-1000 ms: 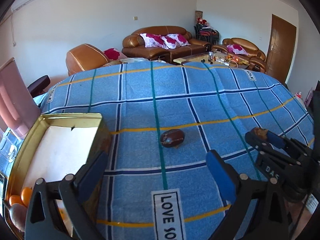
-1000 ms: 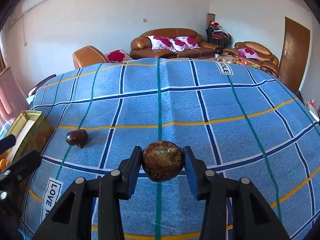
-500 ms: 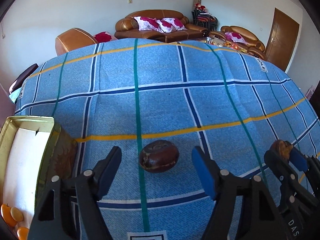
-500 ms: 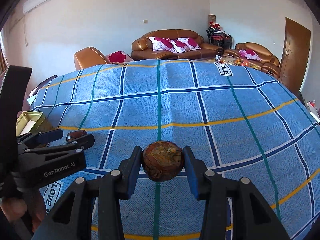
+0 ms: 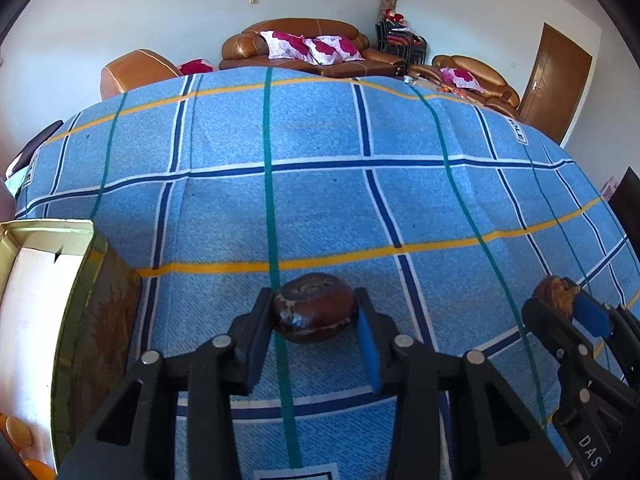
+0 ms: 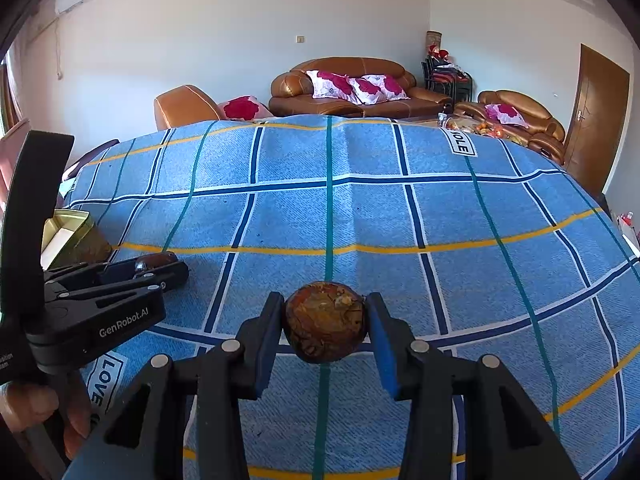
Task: Organize fruits
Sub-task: 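Carry both brown fruits in the grippers back over the gold tray, then lower both brown fruits into the tray and open both grippers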
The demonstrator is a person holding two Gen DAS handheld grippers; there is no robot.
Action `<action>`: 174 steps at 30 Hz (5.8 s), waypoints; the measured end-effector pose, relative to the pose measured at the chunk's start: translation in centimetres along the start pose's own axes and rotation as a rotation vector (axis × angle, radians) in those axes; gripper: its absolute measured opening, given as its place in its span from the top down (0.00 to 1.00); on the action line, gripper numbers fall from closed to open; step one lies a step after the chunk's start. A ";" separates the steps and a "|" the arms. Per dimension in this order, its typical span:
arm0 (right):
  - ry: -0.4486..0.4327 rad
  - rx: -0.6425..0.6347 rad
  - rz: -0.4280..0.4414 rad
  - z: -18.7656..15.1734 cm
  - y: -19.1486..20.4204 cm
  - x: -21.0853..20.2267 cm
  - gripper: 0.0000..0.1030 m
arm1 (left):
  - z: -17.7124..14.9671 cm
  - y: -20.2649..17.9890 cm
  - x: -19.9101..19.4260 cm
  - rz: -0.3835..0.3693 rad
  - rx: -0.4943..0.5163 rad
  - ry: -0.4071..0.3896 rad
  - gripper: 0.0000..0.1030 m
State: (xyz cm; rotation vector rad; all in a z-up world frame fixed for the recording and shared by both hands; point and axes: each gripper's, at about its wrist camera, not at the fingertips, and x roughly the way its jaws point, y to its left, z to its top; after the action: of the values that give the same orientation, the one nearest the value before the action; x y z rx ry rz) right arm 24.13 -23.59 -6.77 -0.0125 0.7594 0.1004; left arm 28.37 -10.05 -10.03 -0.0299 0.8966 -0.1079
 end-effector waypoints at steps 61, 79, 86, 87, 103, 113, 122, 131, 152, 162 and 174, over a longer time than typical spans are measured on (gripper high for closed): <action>-0.265 -0.037 0.025 -1.0 0.3 -5.1 0.57 | -1.8 -1.7 -6.7 0.002 0.094 -0.313 0.61; -0.339 -0.060 0.006 -1.6 0.8 -6.5 0.57 | -2.4 -1.8 -8.0 0.009 0.101 -0.381 0.61; -0.368 -0.073 0.001 -1.8 1.1 -7.0 0.57 | -2.7 -2.0 -8.5 0.017 0.106 -0.407 0.61; -0.373 -0.074 0.001 -1.8 1.1 -7.1 0.57 | -2.8 -2.0 -8.6 0.018 0.107 -0.409 0.61; -0.419 -0.077 0.001 -2.3 1.6 -8.1 0.57 | -4.0 -2.1 -9.7 0.027 0.123 -0.419 0.61; -0.370 -0.045 0.067 -3.1 1.8 -8.5 0.57 | -5.3 -1.8 -10.5 0.018 0.139 -0.387 0.61; -0.345 -0.040 0.099 -4.9 3.1 -10.1 0.57 | -7.1 0.2 -12.3 0.019 0.117 -0.390 0.61; -0.331 -0.056 0.149 -6.3 5.7 -11.5 0.57 | -9.1 2.4 -15.1 0.024 0.093 -0.412 0.61; -0.324 -0.107 0.299 -6.1 13.0 -13.5 0.57 | -11.2 9.4 -21.0 0.141 -0.001 -0.457 0.61; -0.333 -0.155 0.338 -5.6 16.1 -14.1 0.57 | -12.3 12.6 -22.1 0.184 -0.049 -0.461 0.61; -0.318 -0.207 0.380 -5.4 19.7 -13.8 0.57 | -13.3 15.8 -22.1 0.227 -0.092 -0.436 0.61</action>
State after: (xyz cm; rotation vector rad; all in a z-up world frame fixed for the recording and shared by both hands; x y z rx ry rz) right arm 8.63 -5.42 -0.73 -0.0484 0.4238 0.5309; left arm 5.60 8.26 -2.28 -0.0358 0.4643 0.1481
